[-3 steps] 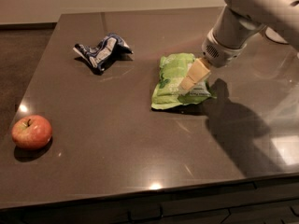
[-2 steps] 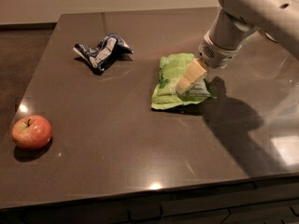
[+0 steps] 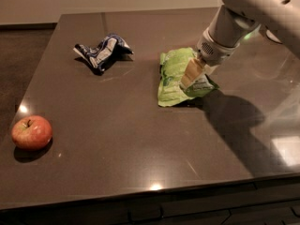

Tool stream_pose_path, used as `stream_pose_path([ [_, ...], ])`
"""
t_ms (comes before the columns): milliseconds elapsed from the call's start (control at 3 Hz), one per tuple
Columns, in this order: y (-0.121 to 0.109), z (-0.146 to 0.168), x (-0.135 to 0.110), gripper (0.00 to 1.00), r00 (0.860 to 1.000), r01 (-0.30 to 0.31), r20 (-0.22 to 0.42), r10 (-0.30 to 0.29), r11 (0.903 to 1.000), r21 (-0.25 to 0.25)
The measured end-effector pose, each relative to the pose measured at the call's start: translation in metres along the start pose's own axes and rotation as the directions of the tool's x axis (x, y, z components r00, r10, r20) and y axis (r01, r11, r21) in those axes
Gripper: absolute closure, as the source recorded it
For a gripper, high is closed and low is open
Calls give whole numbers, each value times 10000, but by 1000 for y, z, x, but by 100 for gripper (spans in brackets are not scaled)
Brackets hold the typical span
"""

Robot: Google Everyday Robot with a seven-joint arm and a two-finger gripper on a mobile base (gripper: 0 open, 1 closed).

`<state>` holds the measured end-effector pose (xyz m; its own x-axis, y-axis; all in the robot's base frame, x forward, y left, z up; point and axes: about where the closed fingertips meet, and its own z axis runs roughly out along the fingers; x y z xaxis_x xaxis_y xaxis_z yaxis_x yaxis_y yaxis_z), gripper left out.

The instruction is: Pick green rice chip bag

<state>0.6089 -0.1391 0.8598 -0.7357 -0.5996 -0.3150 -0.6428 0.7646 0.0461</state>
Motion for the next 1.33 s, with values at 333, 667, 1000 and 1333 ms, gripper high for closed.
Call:
stream_pose_path([
  [333, 7, -6, -5, 64, 9996, 175, 227, -167, 9993, -316],
  [667, 11, -17, -8, 88, 9981, 337, 537, -311, 9983, -478],
  [1000, 14, -31, -11, 100, 9942, 631, 918, -569, 9958, -661],
  [1333, 17, -55, -13, 100, 9861, 975, 1415, -874, 9931, -656],
])
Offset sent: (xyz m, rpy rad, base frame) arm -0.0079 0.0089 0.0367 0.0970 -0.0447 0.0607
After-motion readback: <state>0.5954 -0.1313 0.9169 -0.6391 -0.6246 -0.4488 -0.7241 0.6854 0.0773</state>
